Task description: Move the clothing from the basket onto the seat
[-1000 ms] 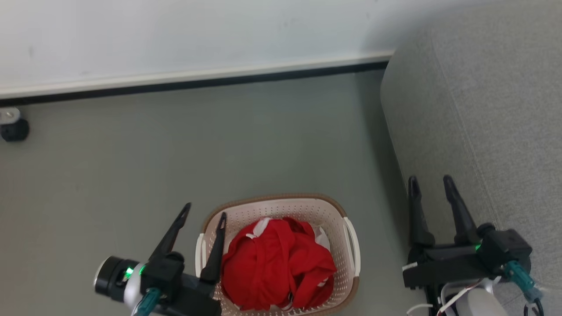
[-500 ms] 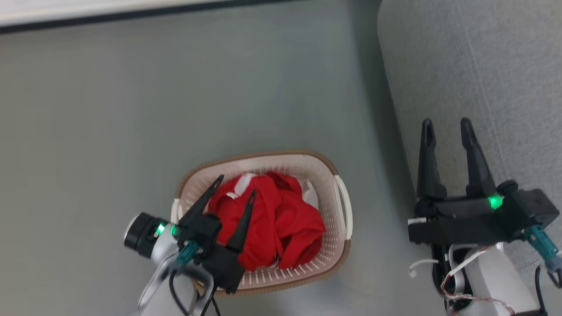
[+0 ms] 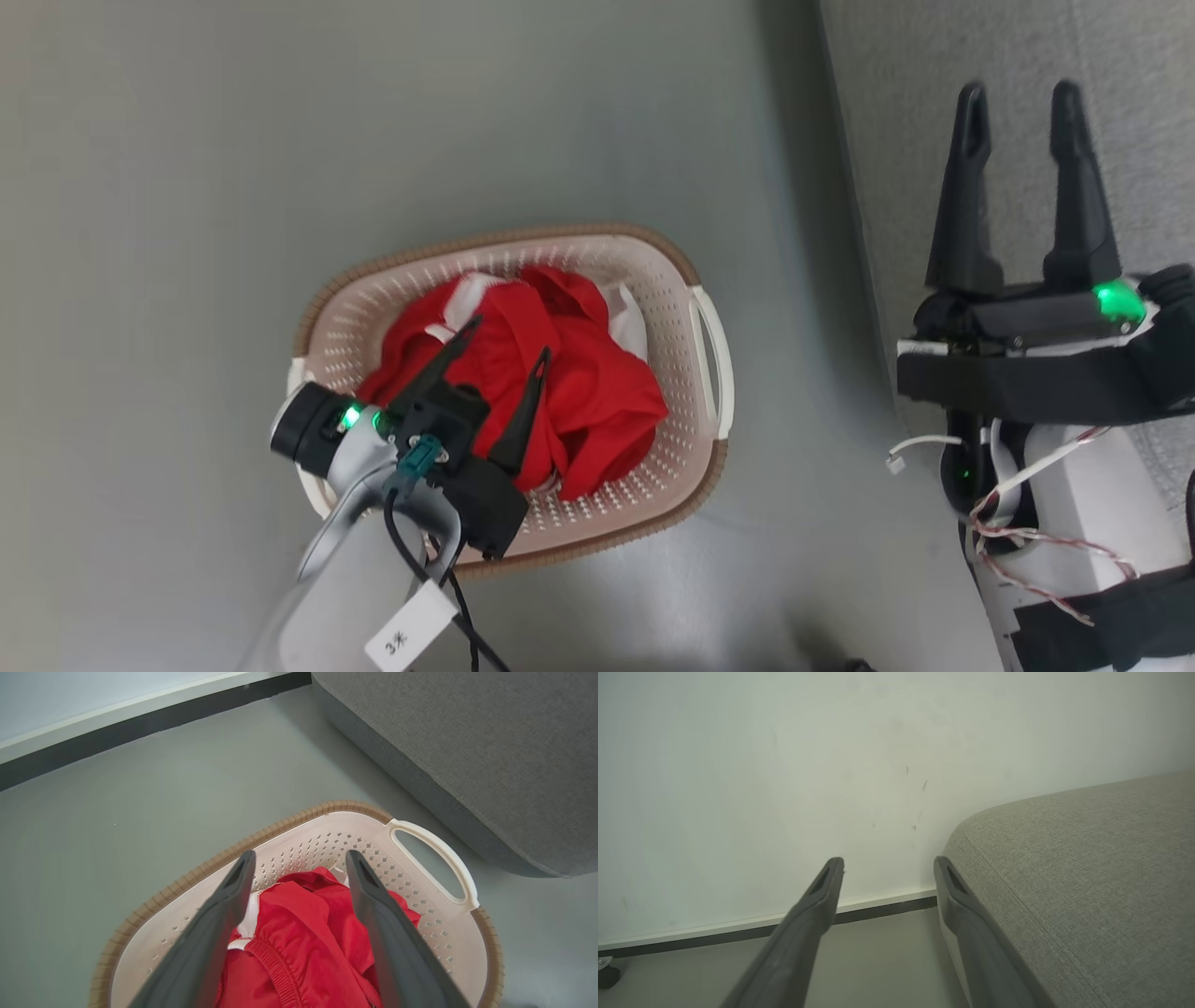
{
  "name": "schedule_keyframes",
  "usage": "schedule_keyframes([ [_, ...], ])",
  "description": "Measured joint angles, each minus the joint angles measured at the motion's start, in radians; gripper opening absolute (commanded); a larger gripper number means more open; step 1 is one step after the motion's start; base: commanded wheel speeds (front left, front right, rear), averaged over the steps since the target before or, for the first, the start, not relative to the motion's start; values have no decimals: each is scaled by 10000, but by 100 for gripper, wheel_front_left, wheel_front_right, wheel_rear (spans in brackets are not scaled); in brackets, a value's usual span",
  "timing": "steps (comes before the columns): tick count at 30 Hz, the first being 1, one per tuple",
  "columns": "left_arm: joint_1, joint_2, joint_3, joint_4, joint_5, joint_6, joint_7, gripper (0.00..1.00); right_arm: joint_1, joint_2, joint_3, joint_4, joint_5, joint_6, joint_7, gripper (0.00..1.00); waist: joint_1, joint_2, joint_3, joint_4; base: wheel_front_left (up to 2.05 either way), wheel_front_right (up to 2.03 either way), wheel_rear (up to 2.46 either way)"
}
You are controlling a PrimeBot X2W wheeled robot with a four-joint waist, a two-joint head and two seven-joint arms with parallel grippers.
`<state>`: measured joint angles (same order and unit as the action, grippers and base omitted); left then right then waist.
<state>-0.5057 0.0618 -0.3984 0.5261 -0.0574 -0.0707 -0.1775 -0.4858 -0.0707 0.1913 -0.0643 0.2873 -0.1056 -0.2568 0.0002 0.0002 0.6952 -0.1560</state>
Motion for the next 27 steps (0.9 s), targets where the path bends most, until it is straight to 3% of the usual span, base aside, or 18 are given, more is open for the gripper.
schedule_keyframes([
  [15,-1499,-35,-130,1189,79,-92,-19,100,-818,58,-134,-263,-169,0,0,100,0,0,2115,-445,0,0,0],
  [27,-1982,21,199,2320,33,-38,-194,100,-1005,98,-121,-151,-169,0,0,100,-2,0,2769,-719,0,0,0],
])
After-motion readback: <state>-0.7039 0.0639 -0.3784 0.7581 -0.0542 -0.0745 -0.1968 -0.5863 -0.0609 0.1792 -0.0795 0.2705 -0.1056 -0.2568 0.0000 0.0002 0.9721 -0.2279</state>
